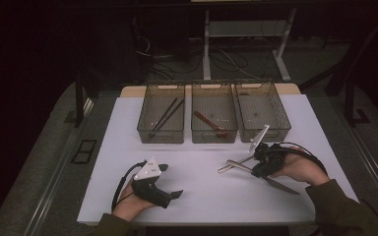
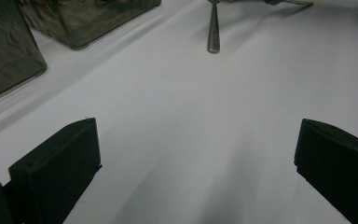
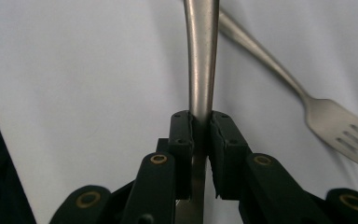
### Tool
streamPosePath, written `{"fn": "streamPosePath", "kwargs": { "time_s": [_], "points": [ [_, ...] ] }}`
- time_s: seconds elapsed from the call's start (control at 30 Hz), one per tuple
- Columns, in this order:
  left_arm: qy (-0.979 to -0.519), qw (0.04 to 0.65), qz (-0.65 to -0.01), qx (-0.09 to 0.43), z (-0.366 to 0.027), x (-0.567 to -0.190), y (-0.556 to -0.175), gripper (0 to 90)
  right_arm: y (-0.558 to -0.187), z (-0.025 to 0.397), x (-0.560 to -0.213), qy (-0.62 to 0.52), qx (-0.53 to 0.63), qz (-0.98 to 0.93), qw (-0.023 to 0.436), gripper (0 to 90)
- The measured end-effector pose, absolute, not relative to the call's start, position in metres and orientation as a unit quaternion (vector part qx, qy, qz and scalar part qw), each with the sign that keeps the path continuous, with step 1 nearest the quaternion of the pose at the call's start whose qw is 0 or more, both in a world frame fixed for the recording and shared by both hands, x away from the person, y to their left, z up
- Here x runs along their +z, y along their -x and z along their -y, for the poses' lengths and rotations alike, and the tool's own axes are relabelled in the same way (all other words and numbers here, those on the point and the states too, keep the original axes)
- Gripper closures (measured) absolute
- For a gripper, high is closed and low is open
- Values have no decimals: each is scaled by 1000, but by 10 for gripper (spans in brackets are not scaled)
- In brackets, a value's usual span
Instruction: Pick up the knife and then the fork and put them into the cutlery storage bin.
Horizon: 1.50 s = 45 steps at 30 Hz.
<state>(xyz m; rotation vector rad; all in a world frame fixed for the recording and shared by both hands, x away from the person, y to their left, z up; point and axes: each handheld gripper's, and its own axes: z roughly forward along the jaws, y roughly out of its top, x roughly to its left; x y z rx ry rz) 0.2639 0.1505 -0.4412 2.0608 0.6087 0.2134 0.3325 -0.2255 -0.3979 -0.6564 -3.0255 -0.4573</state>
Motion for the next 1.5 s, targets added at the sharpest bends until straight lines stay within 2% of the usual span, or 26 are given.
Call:
{"fn": "streamPosePath", "kwargs": {
  "time_s": [0.9,1.27,1.5],
  "points": [
    [-840,474,-251,88,-151,-441,-263,0,-338,277,-352,312,-355,881,-29,786],
    [-838,476,-250,90,-152,-440,-263,0,-341,295,-333,345,-416,839,-66,787],
    [-838,477,-250,90,-152,-441,-264,0,-356,302,-322,366,-444,813,-91,791]
  ]
}}
